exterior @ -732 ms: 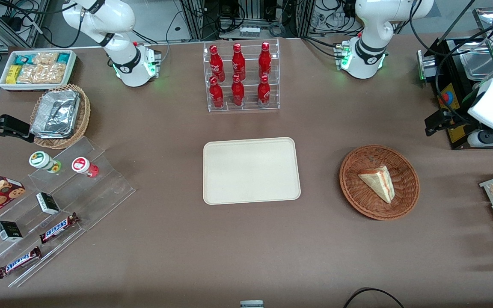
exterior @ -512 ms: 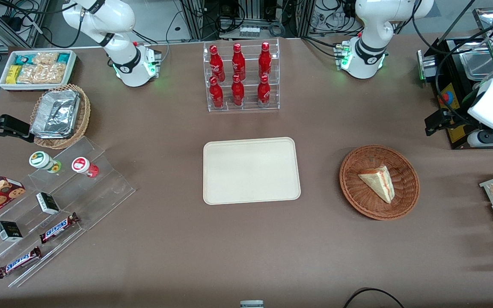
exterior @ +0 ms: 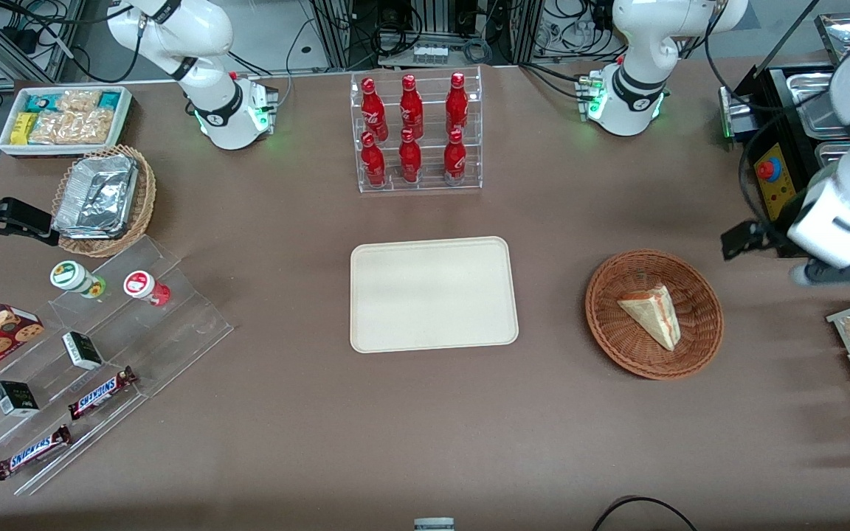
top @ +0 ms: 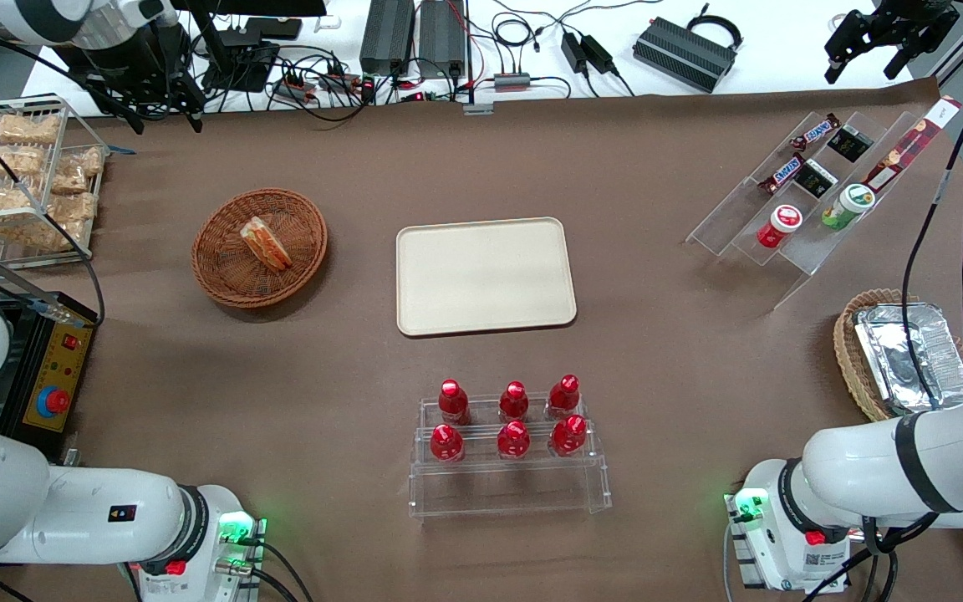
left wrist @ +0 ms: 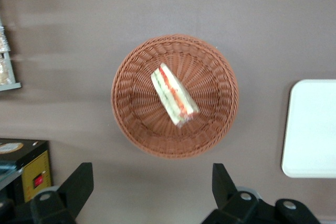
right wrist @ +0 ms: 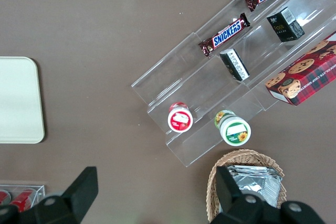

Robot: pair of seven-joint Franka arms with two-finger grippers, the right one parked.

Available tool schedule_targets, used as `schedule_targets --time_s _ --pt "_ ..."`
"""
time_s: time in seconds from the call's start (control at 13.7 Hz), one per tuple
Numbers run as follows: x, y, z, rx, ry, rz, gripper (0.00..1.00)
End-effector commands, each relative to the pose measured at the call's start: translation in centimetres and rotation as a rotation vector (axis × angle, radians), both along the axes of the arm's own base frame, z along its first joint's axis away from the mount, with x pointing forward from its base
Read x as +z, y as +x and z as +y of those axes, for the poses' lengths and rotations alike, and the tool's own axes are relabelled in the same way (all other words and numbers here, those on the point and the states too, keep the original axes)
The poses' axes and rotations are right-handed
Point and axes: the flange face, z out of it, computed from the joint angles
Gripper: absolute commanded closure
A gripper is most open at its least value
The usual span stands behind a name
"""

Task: Place sandwich from basket to tray
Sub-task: 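Move the left gripper over the wrapped sandwich in the wicker basket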

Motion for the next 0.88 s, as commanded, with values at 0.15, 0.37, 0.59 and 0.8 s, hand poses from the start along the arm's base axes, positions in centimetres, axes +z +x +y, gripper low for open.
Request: schedule_targets --time_s 0.15,0.37,0.59,0.8 --pt "-5.5 0.6 -1.2 0.14 0.001 -0.045 0.0" --pt "-10.3 -0.1 -1.5 0.213 -0.018 -0.105 0.0" --pt "-14.8 -0.7 -3.8 0.343 -0.035 -0.149 0.0" --pt "-18.5 -1.8 -4.0 0.388 -0.037 -0.156 0.0"
